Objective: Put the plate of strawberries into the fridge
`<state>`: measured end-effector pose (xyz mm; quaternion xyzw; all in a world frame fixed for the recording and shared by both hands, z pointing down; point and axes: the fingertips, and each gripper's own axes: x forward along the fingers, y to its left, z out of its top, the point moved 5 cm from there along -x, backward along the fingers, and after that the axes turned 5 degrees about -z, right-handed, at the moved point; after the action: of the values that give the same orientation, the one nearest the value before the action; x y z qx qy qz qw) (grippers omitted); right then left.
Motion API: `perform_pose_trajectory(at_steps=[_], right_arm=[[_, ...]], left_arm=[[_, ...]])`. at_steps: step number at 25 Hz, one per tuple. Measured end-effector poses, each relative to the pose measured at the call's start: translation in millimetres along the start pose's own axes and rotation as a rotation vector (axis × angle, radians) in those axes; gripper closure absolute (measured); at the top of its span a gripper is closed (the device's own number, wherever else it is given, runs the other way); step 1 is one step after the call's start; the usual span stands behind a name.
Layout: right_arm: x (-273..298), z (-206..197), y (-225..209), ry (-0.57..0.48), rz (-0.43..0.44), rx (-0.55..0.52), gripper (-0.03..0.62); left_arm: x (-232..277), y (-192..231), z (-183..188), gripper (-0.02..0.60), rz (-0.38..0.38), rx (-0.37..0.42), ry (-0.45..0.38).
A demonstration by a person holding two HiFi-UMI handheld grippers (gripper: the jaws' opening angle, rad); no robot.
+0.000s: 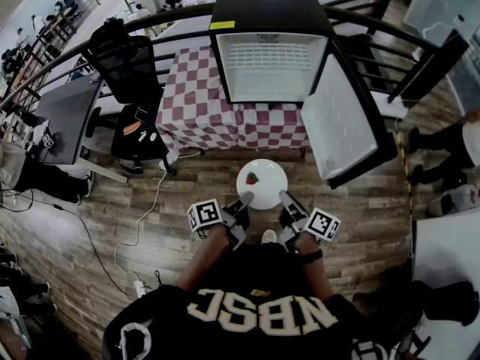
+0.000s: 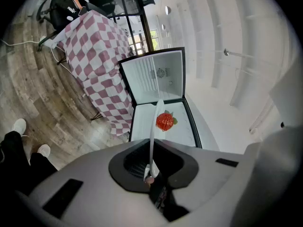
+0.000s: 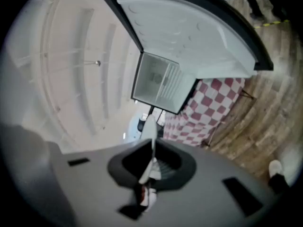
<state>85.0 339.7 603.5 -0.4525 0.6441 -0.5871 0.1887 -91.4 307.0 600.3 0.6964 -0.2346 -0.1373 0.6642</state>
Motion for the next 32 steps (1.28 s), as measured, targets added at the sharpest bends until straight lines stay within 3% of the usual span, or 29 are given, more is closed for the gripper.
perform_pose_trajectory(at_steps=[6,12,15,19,25,32], right_arm=[[-13.3,14.8,0.2,-0.013,0.002,-0.019,0.559],[-3.2,19.0,10.6,0.026,0.084,-0.091,0.559],[-2.6,16.8,4.6,0.038,0.097,-0.050,0.559],[1.4,21.5,-7.6,0.037,0.062,0.069,0.560],[25.2,40.7,-18.0,0.034,0.005,0.077,0.560],[78.8,92.0,-2.9,-0.016,-0.026,0.040,0.560]], left_arm=[[14.0,-8.8,-17.5,0.546,0.013,0.006,-0.017],[6.7,-5.1,-19.3,0.546,0.056,0.003,-0.087],[6.3,-6.0,-18.6,0.547,0.068,0.023,-0.088],[16.5,-2.7,-17.3,0.548,0.064,-0.006,-0.084],[43.9,13.3,11.9,0.548,0.064,0.002,-0.044],[90.5,6.9,77.5,0.548,0.013,-0.008,-0.015]])
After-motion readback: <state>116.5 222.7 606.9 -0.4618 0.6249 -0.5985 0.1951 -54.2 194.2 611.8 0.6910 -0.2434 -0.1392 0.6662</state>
